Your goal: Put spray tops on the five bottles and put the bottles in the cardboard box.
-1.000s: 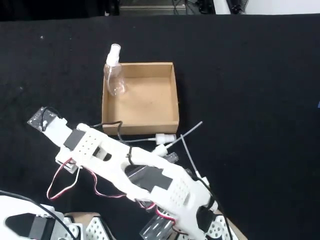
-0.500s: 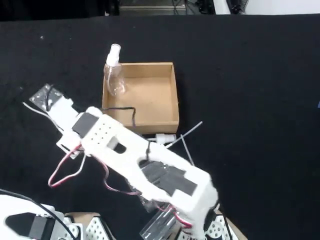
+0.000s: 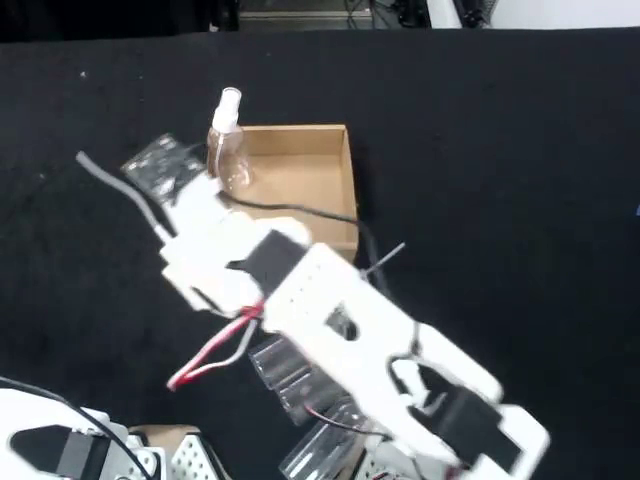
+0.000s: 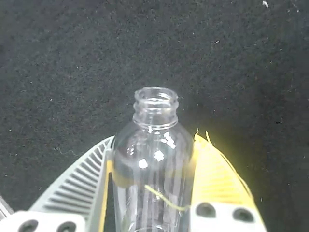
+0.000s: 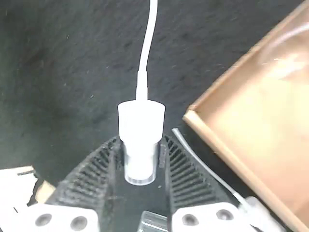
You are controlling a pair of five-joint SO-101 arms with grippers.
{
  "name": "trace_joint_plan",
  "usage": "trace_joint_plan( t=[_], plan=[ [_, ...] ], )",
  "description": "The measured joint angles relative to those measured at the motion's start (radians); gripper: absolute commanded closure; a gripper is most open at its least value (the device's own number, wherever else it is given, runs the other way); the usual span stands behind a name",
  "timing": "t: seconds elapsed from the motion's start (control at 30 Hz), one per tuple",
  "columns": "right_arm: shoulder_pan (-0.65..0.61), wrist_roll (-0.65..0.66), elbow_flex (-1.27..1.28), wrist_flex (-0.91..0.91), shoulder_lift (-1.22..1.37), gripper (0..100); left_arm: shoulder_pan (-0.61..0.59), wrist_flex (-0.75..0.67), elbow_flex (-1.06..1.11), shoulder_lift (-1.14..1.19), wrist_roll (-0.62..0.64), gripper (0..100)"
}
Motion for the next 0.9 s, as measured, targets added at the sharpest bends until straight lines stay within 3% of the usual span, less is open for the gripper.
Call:
trace_joint_plan(
  t=[0.2,0.43,0.7,0.9],
  plan=[
    [0.087,0.031,0.035,0.084,-0.207,98.8,0.000,0.002,0.058,-0.146,0.028,97],
    [0.272,0.040,0.037,0.184,-0.416,98.7,0.014,0.003,0.404,-0.422,0.034,97],
    [0.663,0.041,0.083,0.207,-0.508,98.7,0.140,0.003,0.761,-0.779,0.080,97],
    [0.911,0.041,0.232,0.170,-0.508,98.6,0.331,-0.014,1.054,-1.022,0.132,97]
  ],
)
